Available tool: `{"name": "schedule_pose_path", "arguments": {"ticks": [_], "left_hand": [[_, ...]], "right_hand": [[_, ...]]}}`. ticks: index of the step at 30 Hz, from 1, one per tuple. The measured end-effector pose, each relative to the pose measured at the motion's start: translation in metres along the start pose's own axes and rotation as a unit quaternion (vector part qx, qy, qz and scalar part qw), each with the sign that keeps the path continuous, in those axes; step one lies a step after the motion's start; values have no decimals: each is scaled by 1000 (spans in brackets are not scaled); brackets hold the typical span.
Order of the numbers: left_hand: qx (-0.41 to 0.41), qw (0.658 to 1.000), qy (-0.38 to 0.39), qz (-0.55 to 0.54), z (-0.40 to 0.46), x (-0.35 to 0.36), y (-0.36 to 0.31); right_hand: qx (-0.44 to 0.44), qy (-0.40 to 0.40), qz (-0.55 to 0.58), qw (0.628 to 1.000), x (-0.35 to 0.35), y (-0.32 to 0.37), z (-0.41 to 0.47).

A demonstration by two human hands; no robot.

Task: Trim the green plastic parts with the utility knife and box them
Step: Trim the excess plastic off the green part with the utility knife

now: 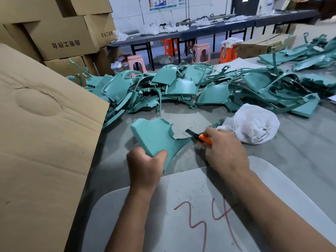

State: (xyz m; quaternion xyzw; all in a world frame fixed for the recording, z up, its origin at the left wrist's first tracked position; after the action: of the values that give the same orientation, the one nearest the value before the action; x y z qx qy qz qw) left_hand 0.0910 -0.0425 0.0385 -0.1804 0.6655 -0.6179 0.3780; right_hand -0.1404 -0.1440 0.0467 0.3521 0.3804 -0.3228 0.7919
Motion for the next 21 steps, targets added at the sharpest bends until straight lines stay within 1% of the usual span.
{"name": "schedule_pose_path", "arguments": {"ticks": [2,4,7,9,12,16,21], "left_hand": [[-15,1000,-19,-20,0,-10,1],[-12,999,-32,-23,-5,-16,-3],[-4,998,-62,-20,-11,-19,-8],[-6,997,-77,-17,-12,-18,-7],[-5,996,-83,-9,-14,-15,-6],[12,995,-95,-4,-24,-11,-11],[-46,992,-112,-29,-19,-12,2]], "right_hand": [[47,3,-25,999,-6,-20,1],[80,-6,-58,995,-14,-34,0],[86,-21,-82,993,-18,-34,-3],[84,-16,-90,992,-16,-32,-4],[71,13,-98,992,-9,-27,-1],[35,20,-101,994,-5,-12,0],[-54,33,-41,997,6,26,-1]]}}
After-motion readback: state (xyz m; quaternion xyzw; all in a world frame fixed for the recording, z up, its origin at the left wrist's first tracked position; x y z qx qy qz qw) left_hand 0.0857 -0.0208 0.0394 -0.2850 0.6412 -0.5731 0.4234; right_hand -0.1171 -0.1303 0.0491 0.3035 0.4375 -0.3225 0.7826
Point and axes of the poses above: each hand's wrist, its own z-axis towards the middle knuckle, its own x-axis out of the palm, y = z × x, the point moved 10 cm from there along z, towards the middle knuckle, and after that the axes turned 13 degrees about -x, right-handed, at the moved point
